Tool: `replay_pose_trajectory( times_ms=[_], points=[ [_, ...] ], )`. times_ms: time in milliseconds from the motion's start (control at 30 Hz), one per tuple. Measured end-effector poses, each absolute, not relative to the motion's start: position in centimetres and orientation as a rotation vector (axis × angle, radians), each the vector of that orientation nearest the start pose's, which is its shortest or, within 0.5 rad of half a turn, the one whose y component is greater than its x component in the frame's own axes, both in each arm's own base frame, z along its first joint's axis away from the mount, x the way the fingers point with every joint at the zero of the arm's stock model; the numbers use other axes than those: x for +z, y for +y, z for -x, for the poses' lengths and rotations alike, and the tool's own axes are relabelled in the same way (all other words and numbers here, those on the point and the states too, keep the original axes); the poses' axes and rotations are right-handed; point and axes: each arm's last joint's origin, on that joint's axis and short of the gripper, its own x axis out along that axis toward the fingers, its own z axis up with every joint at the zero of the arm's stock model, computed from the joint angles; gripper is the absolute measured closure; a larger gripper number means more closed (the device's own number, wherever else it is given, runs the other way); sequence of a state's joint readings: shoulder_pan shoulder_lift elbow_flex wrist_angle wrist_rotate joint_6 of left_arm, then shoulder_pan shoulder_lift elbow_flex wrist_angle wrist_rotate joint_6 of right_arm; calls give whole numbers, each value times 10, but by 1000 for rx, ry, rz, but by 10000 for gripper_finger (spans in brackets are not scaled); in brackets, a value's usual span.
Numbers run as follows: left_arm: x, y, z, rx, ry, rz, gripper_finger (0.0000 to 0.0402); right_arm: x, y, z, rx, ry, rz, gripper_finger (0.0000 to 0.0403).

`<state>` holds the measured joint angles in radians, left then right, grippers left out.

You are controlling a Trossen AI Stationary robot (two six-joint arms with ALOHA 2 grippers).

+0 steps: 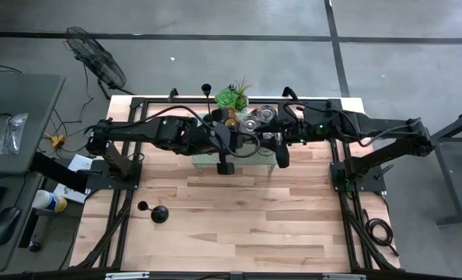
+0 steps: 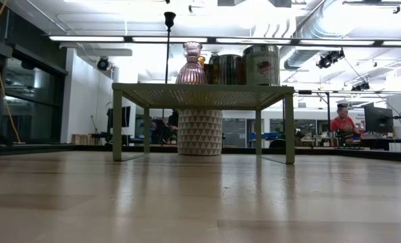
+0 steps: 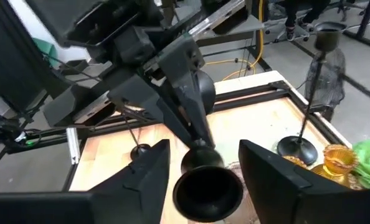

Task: Pick & Place candle stick holders
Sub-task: Put the right black candle holder on the shelf

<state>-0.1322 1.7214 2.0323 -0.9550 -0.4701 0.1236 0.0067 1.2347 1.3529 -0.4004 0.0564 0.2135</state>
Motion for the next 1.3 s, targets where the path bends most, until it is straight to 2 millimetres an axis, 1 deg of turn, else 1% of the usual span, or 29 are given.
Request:
replay_pose_trajectory(
  times_ms=[133,200,300,400,533,633,733,867,1000,1133,1300],
  points=[
    [440,-32,-347,316,642,-311,394,415,1,-260,-60,280,-207,205],
    [442,-32,-344,336,646,-289,394,418,1,-254,-60,275,-212,200],
    [450,-28,-327,379,646,-239,394,423,1,-241,-60,273,-221,196],
    [462,-24,-303,447,641,-207,394,429,0,-224,-67,274,-233,196],
    [478,-19,-275,490,599,-154,394,439,0,-200,-78,238,-246,196],
    [488,-17,-260,501,563,-141,394,446,0,-184,-74,200,-261,196],
    [491,-16,-251,507,541,-127,394,450,0,-172,-74,182,-266,196],
    [483,-15,-243,500,480,-100,394,453,-1,-160,-107,166,-282,196],
    [463,-14,-229,467,355,-48,394,453,-2,-156,-115,170,-285,196],
    [434,-14,-212,374,181,-6,394,451,-2,-156,-117,182,-284,197],
    [385,-14,-187,254,-32,19,394,450,-2,-158,-120,193,-303,197]
  ],
)
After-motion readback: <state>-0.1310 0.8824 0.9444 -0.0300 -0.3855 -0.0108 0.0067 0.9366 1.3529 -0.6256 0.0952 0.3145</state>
